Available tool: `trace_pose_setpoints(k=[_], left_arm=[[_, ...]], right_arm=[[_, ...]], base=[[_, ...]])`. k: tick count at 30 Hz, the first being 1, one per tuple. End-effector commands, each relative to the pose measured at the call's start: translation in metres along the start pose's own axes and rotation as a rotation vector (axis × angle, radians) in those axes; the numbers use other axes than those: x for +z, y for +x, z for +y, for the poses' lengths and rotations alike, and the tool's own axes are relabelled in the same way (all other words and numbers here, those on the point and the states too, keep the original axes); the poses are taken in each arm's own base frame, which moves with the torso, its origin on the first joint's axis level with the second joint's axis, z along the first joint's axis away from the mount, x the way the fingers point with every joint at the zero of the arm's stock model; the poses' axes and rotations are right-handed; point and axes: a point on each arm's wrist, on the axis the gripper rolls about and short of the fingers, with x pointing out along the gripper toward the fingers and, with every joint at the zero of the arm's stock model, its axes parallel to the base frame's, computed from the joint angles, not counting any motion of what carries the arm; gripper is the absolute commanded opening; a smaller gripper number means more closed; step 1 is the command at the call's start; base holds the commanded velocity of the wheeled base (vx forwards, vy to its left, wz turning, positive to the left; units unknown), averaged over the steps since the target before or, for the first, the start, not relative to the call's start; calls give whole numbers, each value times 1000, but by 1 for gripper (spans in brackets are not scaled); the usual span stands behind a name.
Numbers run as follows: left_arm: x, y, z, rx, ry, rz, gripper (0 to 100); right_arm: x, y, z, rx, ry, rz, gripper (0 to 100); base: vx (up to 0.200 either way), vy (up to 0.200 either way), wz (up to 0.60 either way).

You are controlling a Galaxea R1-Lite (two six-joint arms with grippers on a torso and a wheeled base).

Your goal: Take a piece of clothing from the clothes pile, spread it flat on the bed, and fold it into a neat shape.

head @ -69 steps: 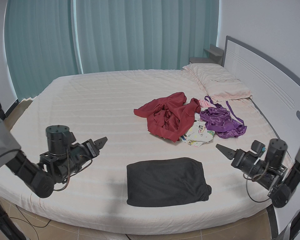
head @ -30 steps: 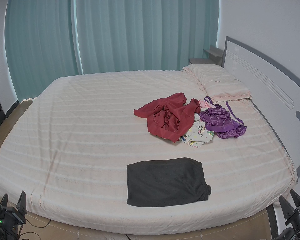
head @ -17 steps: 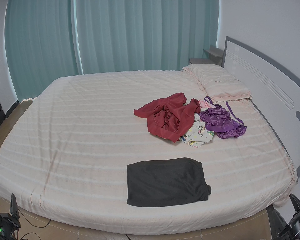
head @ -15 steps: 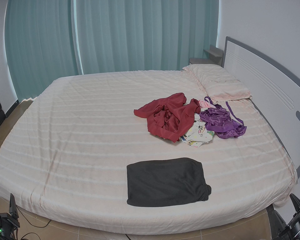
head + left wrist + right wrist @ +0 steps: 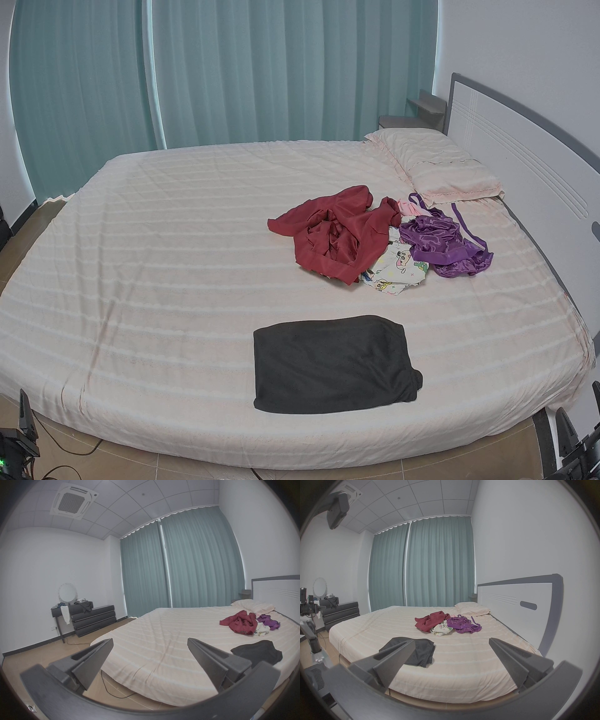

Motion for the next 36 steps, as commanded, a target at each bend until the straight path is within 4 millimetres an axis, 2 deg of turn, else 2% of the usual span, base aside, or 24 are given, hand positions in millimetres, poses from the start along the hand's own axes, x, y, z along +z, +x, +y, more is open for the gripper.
trace_pose_setpoints(k=[1, 5, 9, 11, 17, 21, 24, 26, 27, 31, 32, 36], left_arm=[[-4, 1, -3, -86, 15, 17, 100], [-6, 1, -6, -262, -23, 42, 100], [-8, 2, -5, -334, -62, 71, 100], [-8, 2, -5, -326, -60, 72, 100], [-7, -1, -7, -141, 19, 60, 100], [-7, -3, -7, -135, 58, 38, 100], [-8, -7, -6, -230, 21, -25, 100], [-8, -7, -6, -230, 21, -25, 100], [-8, -9, -7, -312, -8, -42, 100], [-8, -9, -9, -428, -36, -40, 100], [-12, -10, -12, -536, -68, -11, 100], [-14, -11, -13, -589, -45, -3, 100]], right_arm=[[-5, 1, 0, -4, 13, 7, 100], [-5, 1, 0, -4, 9, 7, 100], [-5, 0, 0, 1, 10, 7, 100], [-5, 0, 0, 1, 10, 7, 100], [-5, 0, 0, -1, 10, 7, 100], [-5, 0, 0, 1, 10, 7, 100], [-5, 0, 0, 1, 15, 7, 100], [-5, 0, 0, 1, 15, 7, 100], [-5, 0, 0, 1, 13, 7, 100], [-5, 0, 0, 1, 13, 7, 100], [-5, 0, 0, -1, 16, 5, 100], [-5, 0, 0, 1, 16, 5, 100]], base=[[0, 0, 0], [0, 0, 0], [0, 0, 0], [0, 0, 0], [0, 0, 0], [0, 0, 0], [0, 0, 0], [0, 0, 0], [0, 0, 0], [0, 0, 0], [0, 0, 0], [0, 0, 0]])
